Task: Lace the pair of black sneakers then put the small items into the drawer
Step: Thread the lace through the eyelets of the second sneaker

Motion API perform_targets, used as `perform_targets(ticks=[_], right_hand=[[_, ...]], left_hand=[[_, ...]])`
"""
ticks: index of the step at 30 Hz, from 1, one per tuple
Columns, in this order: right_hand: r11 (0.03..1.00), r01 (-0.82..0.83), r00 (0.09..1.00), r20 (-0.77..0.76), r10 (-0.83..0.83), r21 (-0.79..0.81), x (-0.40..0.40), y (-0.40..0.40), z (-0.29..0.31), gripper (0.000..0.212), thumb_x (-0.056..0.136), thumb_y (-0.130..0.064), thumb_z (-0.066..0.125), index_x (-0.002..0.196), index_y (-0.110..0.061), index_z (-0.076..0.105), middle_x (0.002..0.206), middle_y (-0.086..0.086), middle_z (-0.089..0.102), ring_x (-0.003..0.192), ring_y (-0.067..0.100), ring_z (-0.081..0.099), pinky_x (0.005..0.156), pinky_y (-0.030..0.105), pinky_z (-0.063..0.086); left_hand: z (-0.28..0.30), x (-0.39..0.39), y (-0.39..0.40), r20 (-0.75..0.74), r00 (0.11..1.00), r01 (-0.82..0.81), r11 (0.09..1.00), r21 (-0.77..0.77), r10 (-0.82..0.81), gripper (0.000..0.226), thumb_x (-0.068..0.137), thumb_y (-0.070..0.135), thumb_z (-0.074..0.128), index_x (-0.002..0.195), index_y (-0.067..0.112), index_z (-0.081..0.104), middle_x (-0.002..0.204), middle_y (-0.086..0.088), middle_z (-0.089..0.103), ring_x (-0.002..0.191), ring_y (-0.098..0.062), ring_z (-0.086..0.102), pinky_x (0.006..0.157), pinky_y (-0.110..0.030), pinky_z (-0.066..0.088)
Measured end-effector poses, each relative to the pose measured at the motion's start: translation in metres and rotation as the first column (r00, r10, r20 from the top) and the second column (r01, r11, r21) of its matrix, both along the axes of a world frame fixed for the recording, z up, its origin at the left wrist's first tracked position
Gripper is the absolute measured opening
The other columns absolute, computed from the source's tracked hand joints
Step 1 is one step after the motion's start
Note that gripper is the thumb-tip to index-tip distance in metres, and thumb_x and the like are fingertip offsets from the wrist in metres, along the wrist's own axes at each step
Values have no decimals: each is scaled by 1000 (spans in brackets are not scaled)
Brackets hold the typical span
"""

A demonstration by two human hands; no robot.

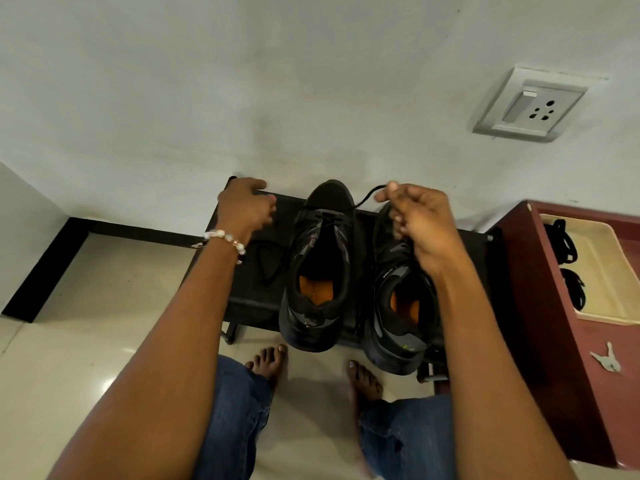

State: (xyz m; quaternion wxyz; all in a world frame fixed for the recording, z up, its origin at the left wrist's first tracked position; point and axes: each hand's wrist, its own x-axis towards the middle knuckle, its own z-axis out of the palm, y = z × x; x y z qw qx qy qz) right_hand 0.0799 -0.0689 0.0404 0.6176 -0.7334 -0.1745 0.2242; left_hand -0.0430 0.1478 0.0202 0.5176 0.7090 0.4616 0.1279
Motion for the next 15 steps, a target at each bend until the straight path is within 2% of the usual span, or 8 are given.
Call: perform_targets(ticks=[1, 2, 4, 6, 8, 10, 13, 15], right_hand=[[998, -50, 998, 32, 52, -41, -5, 7, 0, 28, 99, -31, 57, 89, -11, 73, 50, -9, 41, 46, 6, 35, 48, 21, 34], [993, -98, 993, 59, 102, -70, -10, 14, 0, 28, 99, -30, 56, 89, -10, 73, 48, -12, 42, 46, 4, 36, 48, 19, 33], [977, -182, 975, 107, 195, -115, -17, 25, 0, 27, 99, -27, 56, 87, -8, 71, 44, -15, 45, 43, 1, 38, 48, 16, 31], [967, -221, 963, 127, 237, -126, -21, 31, 0, 28, 98, -28, 58, 82, -10, 70, 44, -15, 43, 41, 1, 37, 47, 20, 29], [969, -211, 968, 109, 225, -126, -19, 30, 1, 27, 97, -27, 59, 79, -10, 69, 44, -14, 43, 40, 1, 37, 45, 18, 30], [973, -189, 975, 92, 202, -129, -15, 25, 2, 26, 96, -26, 61, 82, -7, 71, 48, -8, 47, 42, 1, 38, 46, 15, 32], [979, -161, 983, 65, 170, -124, -8, 14, 1, 18, 96, -20, 61, 90, -8, 73, 60, 0, 58, 48, 6, 46, 47, 15, 39], [985, -126, 990, 51, 132, -114, -4, 11, -1, 15, 97, -15, 59, 90, -12, 72, 66, 0, 64, 55, 7, 53, 51, 16, 43]], left_hand=[[0, 2, -3, -32, 994, 107, 976, 188, -103, 37, 89, 17, 66, 126, 17, 62, 106, -4, 70, 87, -16, 67, 82, -24, 54], [2, 4, -6, -26, 972, 232, 936, 265, -233, 38, 87, 20, 69, 124, 21, 64, 109, 1, 69, 95, -12, 65, 89, -22, 50], [5, 10, -18, 66, 863, 473, 847, 240, -501, 42, 87, 23, 70, 128, 30, 62, 121, 9, 65, 114, -8, 58, 101, -27, 44], [6, 16, -30, 150, 760, 599, 771, 216, -632, 36, 88, 20, 68, 122, 28, 65, 120, 9, 67, 117, -7, 58, 105, -32, 44], [6, 18, -34, 184, 765, 572, 783, 243, -617, 22, 88, 15, 68, 108, 24, 72, 102, 7, 73, 102, -6, 66, 98, -31, 49], [8, 17, -31, 176, 819, 483, 821, 304, -546, 11, 88, 19, 69, 96, 23, 75, 87, 11, 73, 88, -4, 68, 89, -26, 51], [13, 9, -19, 159, 898, 309, 844, 438, -411, 9, 88, 23, 69, 93, 20, 75, 83, 8, 72, 77, 3, 62, 78, -9, 46], [15, 1, -7, 153, 931, 201, 818, 539, -330, 11, 88, 24, 68, 94, 19, 76, 84, 4, 71, 77, -2, 61, 78, -11, 45]])
